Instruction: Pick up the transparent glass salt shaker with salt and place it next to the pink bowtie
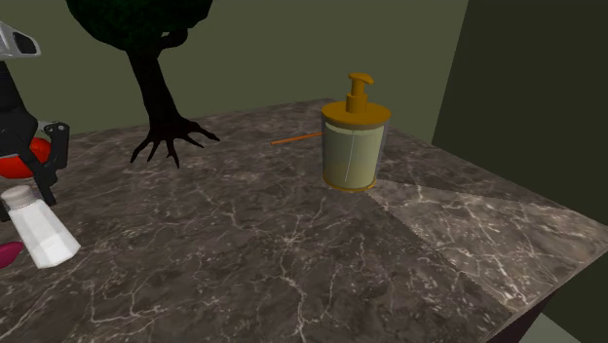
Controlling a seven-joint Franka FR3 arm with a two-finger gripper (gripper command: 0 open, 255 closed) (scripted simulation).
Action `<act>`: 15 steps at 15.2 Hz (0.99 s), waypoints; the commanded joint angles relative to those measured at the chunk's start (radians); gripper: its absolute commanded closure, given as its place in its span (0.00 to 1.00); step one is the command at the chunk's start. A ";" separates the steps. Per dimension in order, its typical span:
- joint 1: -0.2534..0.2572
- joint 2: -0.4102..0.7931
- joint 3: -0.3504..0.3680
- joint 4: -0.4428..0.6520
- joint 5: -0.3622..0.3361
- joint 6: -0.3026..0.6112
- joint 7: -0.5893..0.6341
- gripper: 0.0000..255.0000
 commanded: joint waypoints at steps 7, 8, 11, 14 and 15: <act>0.000 0.000 0.000 0.000 0.000 0.000 0.000 0.00; -0.001 -0.007 -0.002 0.025 -0.003 -0.031 0.002 0.00; -0.006 -0.019 -0.006 0.102 -0.011 -0.120 0.008 0.00; -0.006 -0.020 -0.006 0.102 -0.011 -0.120 0.008 0.00; -0.006 -0.019 -0.006 0.102 -0.011 -0.120 0.008 0.00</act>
